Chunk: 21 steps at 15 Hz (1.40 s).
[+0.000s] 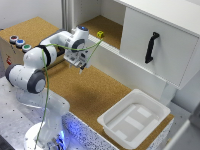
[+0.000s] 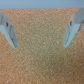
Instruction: Put the yellow object inside the left cabinet
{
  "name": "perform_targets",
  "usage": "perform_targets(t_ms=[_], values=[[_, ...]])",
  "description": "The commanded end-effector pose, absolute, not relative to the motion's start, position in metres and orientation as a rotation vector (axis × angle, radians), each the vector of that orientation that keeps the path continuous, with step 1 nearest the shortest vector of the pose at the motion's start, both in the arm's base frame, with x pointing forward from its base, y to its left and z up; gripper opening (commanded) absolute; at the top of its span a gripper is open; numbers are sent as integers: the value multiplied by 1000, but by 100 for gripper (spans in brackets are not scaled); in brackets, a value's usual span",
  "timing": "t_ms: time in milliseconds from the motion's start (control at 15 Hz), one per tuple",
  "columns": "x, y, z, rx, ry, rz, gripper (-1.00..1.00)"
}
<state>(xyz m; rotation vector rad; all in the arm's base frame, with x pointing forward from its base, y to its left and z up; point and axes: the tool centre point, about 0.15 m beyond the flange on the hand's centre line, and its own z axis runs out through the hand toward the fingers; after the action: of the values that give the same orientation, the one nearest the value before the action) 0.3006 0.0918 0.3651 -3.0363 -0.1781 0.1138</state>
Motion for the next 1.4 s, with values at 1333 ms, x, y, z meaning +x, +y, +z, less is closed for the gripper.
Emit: perform_targets(t_ms=[1333], values=[[290, 194, 443, -2929, -126, -165, 100]])
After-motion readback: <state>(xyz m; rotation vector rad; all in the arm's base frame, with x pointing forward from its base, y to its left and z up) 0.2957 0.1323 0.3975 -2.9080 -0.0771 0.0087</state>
